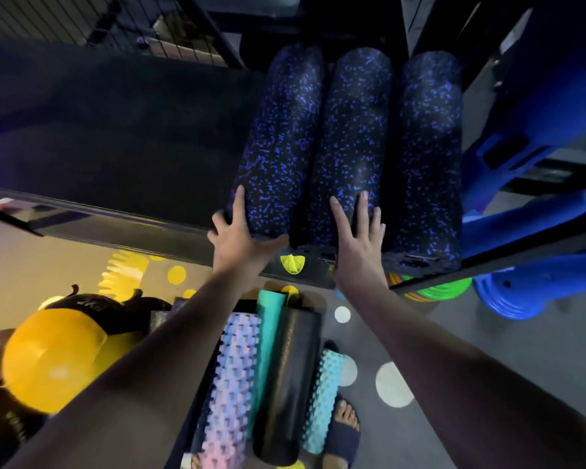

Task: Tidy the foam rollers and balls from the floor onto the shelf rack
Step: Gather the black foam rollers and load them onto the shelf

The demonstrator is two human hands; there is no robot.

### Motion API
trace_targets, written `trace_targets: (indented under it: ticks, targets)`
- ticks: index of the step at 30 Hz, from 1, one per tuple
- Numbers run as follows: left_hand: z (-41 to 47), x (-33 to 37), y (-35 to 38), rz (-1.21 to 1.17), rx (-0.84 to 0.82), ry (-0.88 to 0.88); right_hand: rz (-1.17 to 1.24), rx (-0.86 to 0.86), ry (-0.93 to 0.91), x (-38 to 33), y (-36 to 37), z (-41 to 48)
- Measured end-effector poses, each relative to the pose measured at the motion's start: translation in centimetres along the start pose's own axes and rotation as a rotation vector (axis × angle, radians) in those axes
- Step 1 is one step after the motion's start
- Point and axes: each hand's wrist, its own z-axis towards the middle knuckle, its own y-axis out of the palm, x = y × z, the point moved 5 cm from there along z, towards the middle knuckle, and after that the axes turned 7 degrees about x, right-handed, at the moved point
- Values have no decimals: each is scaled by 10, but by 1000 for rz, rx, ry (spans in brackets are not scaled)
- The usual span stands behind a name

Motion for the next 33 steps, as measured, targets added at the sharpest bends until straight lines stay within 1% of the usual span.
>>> trace_targets:
  ticks: [3,5,7,9,10,12,13,14,15,16,18,20,21,23,26,27,29,30,32,33]
  targets:
    - [-1,4,-7,50,-50,-44,-42,-50,-18,-3,-3,-1]
    - [-1,5,-7,58,-79,-63,-118,-36,-8,-7,-10,-4]
    - [1,-2,-5,43,-117,-73,-117,94,-52,-20,-20,-14]
    - [0,-14,-5,-51,-122,-24,0,263,-196,-43,-22,-40]
    - [-4,-21,-9,-140,-79,36,60,317,-270,-55,-17,-58]
    - [-18,-47,-23,-345,93,141,121,324,-366,-73,2,-94]
    - [-28,-74,-27,-421,178,139,119,280,-377,-81,20,-112]
    - [-42,-109,-29,-474,230,83,101,214,-362,-89,41,-129]
    - [-58,-148,-28,-499,238,-14,68,129,-326,-95,63,-146]
    - [-78,-188,-25,-491,206,-123,22,23,-277,-100,88,-163]
    - [-120,-268,-15,-376,104,-281,-37,-231,-120,-107,138,-199]
    - [-158,-341,-11,-226,40,-346,-18,-481,63,-114,188,-234]
    - [-170,-374,-10,-149,17,-364,-1,-578,142,-119,213,-249]
    - [-184,-433,-6,19,-49,-385,28,-708,260,-132,260,-272]
    - [-174,-503,6,151,-165,-365,100,-761,424,-153,332,-288]
    - [-165,-523,13,182,-185,-355,119,-750,418,-162,356,-290]
    - [-146,-557,29,227,-211,-354,174,-719,334,-180,400,-296]
    - [-137,-569,37,217,-243,-369,239,-726,319,-188,419,-300]
    - [-127,-584,50,128,-346,-421,373,-777,405,-200,445,-309]
    - [-125,-586,53,87,-390,-434,421,-794,459,-207,446,-311]
